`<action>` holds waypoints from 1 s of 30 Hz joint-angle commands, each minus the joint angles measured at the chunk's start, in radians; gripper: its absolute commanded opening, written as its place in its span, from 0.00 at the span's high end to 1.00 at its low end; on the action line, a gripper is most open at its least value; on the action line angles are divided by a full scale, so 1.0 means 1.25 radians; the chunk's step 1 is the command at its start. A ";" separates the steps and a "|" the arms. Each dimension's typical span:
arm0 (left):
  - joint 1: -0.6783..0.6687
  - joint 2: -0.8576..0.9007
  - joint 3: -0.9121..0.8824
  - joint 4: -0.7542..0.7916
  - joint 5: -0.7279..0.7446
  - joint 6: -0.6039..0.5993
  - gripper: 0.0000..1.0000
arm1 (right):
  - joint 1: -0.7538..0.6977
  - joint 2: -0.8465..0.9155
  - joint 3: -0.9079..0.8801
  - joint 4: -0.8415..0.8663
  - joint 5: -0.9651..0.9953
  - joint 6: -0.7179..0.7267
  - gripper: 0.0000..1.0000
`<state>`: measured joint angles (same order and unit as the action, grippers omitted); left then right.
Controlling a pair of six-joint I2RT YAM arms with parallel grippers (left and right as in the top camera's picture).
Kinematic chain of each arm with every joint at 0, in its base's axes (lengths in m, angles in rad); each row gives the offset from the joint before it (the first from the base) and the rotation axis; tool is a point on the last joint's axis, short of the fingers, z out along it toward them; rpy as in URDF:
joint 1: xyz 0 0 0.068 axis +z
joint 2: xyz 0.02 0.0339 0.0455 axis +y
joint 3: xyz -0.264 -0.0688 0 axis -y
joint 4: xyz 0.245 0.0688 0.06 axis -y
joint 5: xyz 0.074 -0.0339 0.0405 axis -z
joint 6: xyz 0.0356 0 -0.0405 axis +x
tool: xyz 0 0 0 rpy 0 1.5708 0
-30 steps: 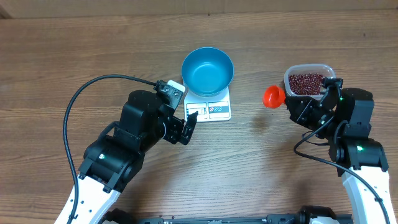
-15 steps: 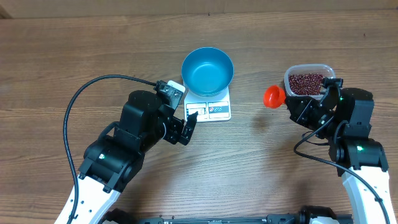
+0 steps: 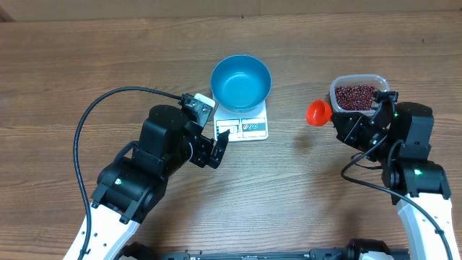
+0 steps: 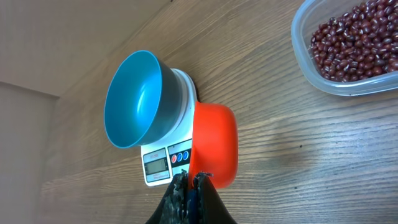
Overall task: Scoop item into bowl and weigh 150g on scale
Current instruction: 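Move the red scoop with the right gripper over the bean tub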
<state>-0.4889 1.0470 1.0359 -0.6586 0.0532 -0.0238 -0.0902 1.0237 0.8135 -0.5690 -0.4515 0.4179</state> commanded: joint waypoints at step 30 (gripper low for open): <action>0.004 -0.010 -0.004 0.000 0.012 -0.008 0.01 | -0.003 0.046 0.231 -0.194 0.268 -0.061 0.96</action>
<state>-0.4889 1.0470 1.0359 -0.6582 0.0532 -0.0238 -0.0910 1.0561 1.0317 -0.7906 -0.1654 0.3618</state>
